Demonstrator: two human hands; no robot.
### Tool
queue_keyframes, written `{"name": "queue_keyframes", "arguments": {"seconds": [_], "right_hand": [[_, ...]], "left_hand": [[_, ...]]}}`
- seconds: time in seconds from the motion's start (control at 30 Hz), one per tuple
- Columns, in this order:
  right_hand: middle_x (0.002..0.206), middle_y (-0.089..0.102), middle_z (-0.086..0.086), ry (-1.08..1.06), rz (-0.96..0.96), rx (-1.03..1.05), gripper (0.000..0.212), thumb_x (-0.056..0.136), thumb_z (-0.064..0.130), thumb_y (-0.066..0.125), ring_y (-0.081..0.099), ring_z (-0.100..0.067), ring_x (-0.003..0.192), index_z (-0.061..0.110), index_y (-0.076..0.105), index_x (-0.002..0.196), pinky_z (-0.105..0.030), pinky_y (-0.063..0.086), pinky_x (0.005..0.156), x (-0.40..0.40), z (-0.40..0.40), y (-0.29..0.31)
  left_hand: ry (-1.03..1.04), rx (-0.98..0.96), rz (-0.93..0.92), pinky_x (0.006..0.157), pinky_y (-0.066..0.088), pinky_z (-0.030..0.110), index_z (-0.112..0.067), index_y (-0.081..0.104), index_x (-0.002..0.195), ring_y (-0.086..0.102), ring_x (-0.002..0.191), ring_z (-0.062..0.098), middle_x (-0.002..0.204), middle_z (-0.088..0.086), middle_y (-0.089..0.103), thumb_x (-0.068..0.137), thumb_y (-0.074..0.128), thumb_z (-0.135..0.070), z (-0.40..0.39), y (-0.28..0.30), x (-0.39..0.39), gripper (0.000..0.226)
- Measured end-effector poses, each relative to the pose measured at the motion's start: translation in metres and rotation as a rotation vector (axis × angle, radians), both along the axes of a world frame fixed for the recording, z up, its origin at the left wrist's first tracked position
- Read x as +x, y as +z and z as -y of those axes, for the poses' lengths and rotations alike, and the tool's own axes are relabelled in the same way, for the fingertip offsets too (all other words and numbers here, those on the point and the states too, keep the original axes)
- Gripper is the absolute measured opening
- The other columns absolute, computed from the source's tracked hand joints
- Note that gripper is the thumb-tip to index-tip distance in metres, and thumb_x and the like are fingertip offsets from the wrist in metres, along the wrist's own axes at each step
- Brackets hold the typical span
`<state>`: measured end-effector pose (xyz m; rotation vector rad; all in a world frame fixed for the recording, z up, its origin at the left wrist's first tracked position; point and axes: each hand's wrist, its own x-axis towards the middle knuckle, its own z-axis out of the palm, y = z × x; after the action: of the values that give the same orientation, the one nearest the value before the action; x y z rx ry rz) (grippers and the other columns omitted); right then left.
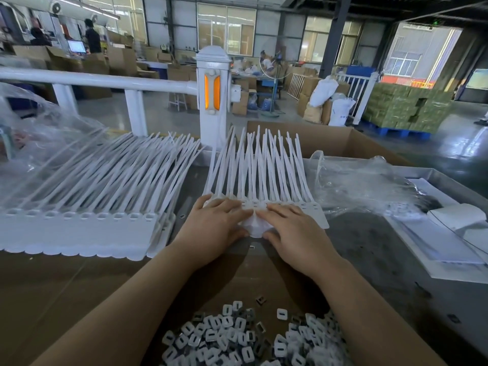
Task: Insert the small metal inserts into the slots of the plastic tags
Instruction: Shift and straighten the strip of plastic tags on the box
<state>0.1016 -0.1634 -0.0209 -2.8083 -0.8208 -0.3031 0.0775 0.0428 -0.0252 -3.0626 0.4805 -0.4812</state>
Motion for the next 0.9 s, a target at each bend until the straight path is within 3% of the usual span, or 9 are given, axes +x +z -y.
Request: {"name": "queue_keyframes", "arguments": {"seconds": [0.1, 0.2, 0.27, 0.37, 0.5, 0.73, 0.9], "right_hand": [[0.161, 0.032, 0.01, -0.003, -0.03, 0.021, 0.049, 0.103, 0.036, 0.049, 0.026, -0.015, 0.147, 0.038, 0.037, 0.151, -0.038, 0.024, 0.118, 0.0, 0.001, 0.0], [0.16, 0.033, 0.011, -0.006, -0.041, 0.043, 0.049, 0.102, 0.036, 0.05, 0.027, -0.014, 0.147, 0.038, 0.039, 0.15, -0.037, 0.023, 0.119, -0.001, 0.003, 0.0], [0.16, 0.034, 0.01, -0.008, -0.043, 0.051, 0.048, 0.102, 0.035, 0.05, 0.028, -0.014, 0.147, 0.038, 0.04, 0.149, -0.037, 0.024, 0.119, -0.001, 0.003, 0.0], [0.16, 0.033, 0.011, -0.013, -0.052, 0.048, 0.049, 0.102, 0.035, 0.05, 0.028, -0.015, 0.147, 0.038, 0.04, 0.149, -0.037, 0.024, 0.119, -0.001, 0.001, -0.001], [0.16, 0.032, 0.011, -0.015, -0.061, 0.041, 0.049, 0.102, 0.034, 0.051, 0.029, -0.016, 0.146, 0.037, 0.04, 0.149, -0.039, 0.026, 0.118, -0.001, 0.001, 0.0], [0.16, 0.032, 0.011, -0.015, -0.082, 0.049, 0.048, 0.102, 0.032, 0.05, 0.029, -0.016, 0.146, 0.037, 0.04, 0.149, -0.039, 0.026, 0.118, -0.002, 0.001, 0.002], [0.16, 0.032, 0.011, -0.013, -0.084, 0.05, 0.048, 0.102, 0.032, 0.05, 0.029, -0.016, 0.145, 0.037, 0.04, 0.149, -0.038, 0.027, 0.117, -0.001, 0.001, 0.002]], "left_hand": [[0.137, -0.089, -0.108, 0.118, -0.002, 0.054, -0.046, 0.023, 0.15, 0.014, 0.15, 0.019, 0.162, -0.008, 0.024, 0.095, 0.039, -0.062, -0.001, 0.005, 0.002, 0.06], [0.457, -0.134, -0.151, 0.117, -0.003, 0.06, -0.036, 0.002, 0.155, -0.003, 0.152, 0.03, 0.166, 0.004, 0.004, 0.097, 0.035, -0.061, -0.016, 0.016, 0.006, 0.071], [0.706, -0.136, -0.145, 0.117, 0.002, 0.062, -0.022, 0.004, 0.156, -0.003, 0.152, 0.036, 0.165, 0.013, 0.005, 0.1, 0.033, -0.054, -0.032, 0.022, 0.007, 0.07], [0.933, -0.187, -0.225, 0.115, 0.015, 0.059, -0.01, 0.019, 0.153, 0.015, 0.148, 0.039, 0.16, 0.019, 0.02, 0.101, 0.032, -0.046, -0.053, 0.024, 0.004, 0.065], [0.937, -0.192, -0.263, 0.11, 0.027, 0.054, -0.011, 0.035, 0.145, 0.027, 0.142, 0.038, 0.154, 0.016, 0.032, 0.101, 0.035, -0.043, -0.065, 0.023, 0.004, 0.056], [0.865, -0.292, -0.109, 0.095, 0.044, 0.05, -0.004, 0.052, 0.12, 0.048, 0.121, 0.04, 0.131, 0.021, 0.052, 0.1, 0.042, -0.041, -0.072, 0.036, 0.001, 0.043], [0.859, -0.245, -0.091, 0.092, 0.051, 0.052, 0.002, 0.055, 0.121, 0.05, 0.12, 0.041, 0.134, 0.023, 0.047, 0.087, 0.052, -0.069, -0.078, 0.047, -0.006, 0.078]]}}
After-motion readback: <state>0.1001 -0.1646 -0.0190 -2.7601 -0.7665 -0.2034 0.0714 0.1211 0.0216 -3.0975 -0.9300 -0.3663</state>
